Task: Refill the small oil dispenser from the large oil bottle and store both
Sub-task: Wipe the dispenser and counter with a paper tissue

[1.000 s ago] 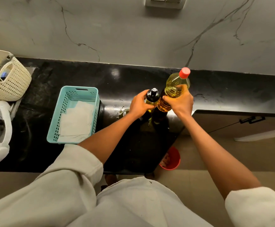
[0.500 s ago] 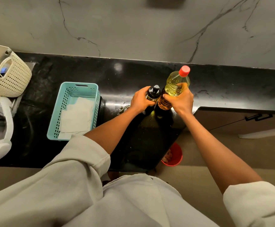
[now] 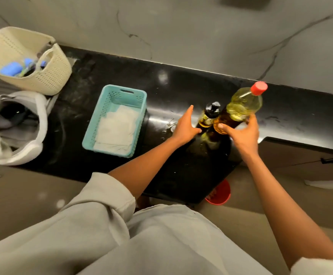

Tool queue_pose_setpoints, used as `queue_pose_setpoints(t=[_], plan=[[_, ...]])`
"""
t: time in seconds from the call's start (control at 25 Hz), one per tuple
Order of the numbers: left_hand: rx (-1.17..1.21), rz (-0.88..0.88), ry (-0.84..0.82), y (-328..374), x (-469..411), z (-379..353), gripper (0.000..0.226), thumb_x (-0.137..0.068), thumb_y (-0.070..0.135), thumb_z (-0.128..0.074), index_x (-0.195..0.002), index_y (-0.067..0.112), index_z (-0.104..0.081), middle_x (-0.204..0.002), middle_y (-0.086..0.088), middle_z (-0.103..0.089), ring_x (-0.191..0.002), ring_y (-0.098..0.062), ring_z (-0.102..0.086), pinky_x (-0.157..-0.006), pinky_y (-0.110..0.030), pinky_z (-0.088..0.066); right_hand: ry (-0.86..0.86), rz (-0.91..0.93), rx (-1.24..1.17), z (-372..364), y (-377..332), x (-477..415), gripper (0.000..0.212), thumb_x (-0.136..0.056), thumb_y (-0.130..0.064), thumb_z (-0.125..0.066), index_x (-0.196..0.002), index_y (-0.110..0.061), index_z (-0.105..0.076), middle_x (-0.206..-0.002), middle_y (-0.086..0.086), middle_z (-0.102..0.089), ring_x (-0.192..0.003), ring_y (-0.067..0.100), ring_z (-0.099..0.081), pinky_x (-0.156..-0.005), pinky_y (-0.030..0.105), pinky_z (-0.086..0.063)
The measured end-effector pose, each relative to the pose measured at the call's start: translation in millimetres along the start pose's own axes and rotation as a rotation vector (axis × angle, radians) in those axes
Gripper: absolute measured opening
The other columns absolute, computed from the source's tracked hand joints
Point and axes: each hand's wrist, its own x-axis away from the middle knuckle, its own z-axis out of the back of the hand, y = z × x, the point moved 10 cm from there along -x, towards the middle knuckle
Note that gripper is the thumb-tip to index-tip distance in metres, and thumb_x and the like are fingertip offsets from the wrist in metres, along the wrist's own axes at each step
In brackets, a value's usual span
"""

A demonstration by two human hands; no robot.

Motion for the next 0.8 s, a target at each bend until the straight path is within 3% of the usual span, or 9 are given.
queue_pose_setpoints(t=[0.08,0.12,0.16,0.24,0.36,0.52,0.64,0.8], plan=[[0.108,0.008,0.093,-8,35,36,0.100,-0.086,0.006,-0.086,-0.167,0.014,-0.028,-0.166,-0.012,-0.043,-0.151,-0.027,-0.045,-0.121,-0.045,-0.044,0.126,-0.111,-0.016,0,19,35,0.088,-0.080,-0.054,-0.086,-0.149,-0.014,-0.051,-0.146,0.003,-0.056,-0.131,0.012,-0.058,-0.115,0.037,-0.048],[0.159,0.001,0.148,-14,55,56,0.092,-0.088,0.005,-0.084,-0.164,0.013,-0.033,-0.163,-0.011,-0.047,-0.149,-0.024,-0.047,-0.120,-0.043,-0.045,0.169,-0.137,-0.023,-7,23,57,0.078,-0.084,-0.053,-0.082,-0.144,-0.012,-0.054,-0.140,0.005,-0.057,-0.126,0.018,-0.060,-0.110,0.044,-0.051],[0.204,-0.002,0.201,-19,76,76,0.085,-0.089,0.005,-0.083,-0.161,0.012,-0.038,-0.161,-0.010,-0.050,-0.147,-0.021,-0.049,-0.120,-0.040,-0.046,0.164,-0.124,-0.040,-20,19,78,0.064,-0.089,-0.048,-0.079,-0.137,-0.011,-0.058,-0.133,0.006,-0.060,-0.119,0.021,-0.063,-0.104,0.043,-0.054],[0.276,0.008,0.283,-29,111,108,0.075,-0.091,0.005,-0.081,-0.157,0.012,-0.044,-0.157,-0.007,-0.054,-0.142,-0.017,-0.053,-0.118,-0.034,-0.047,0.039,-0.034,-0.079,-62,-5,108,0.040,-0.094,-0.033,-0.079,-0.125,-0.013,-0.064,-0.122,0.011,-0.066,-0.103,0.018,-0.068,-0.093,0.030,-0.058],[0.250,0.020,0.427,-44,151,163,0.066,-0.093,0.005,-0.078,-0.152,0.012,-0.049,-0.153,-0.005,-0.055,-0.139,-0.017,-0.054,-0.119,-0.035,-0.046,-0.206,0.176,-0.075,-140,-67,135,0.022,-0.096,-0.022,-0.078,-0.115,-0.015,-0.070,-0.114,0.007,-0.070,-0.095,0.010,-0.069,-0.085,0.021,-0.057],[-0.098,0.185,0.730,-100,195,264,0.073,-0.098,0.014,-0.073,-0.162,0.015,-0.038,-0.170,-0.010,-0.036,-0.159,-0.031,-0.027,-0.131,-0.048,-0.025,-0.443,0.444,-0.003,-229,-151,154,0.025,-0.096,-0.022,-0.079,-0.119,-0.013,-0.074,-0.114,-0.002,-0.073,-0.098,0.008,-0.071,-0.084,0.021,-0.058],[-0.123,0.333,0.688,-144,213,293,0.079,-0.105,0.023,-0.066,-0.170,0.014,-0.021,-0.178,-0.006,-0.016,-0.165,-0.027,-0.008,-0.133,-0.049,-0.017,-0.638,0.568,0.134,-292,-188,157,0.036,-0.095,-0.024,-0.080,-0.128,-0.012,-0.072,-0.124,0.003,-0.074,-0.108,0.016,-0.072,-0.091,0.030,-0.061],[-0.137,0.278,0.626,-153,213,282,0.070,-0.110,0.029,-0.058,-0.169,0.012,-0.024,-0.176,-0.008,-0.023,-0.164,-0.027,-0.017,-0.130,-0.052,-0.029,-0.797,0.609,0.486,-376,-193,157,0.053,-0.091,-0.034,-0.084,-0.135,-0.009,-0.069,-0.132,0.009,-0.072,-0.119,0.028,-0.069,-0.098,0.044,-0.056]])
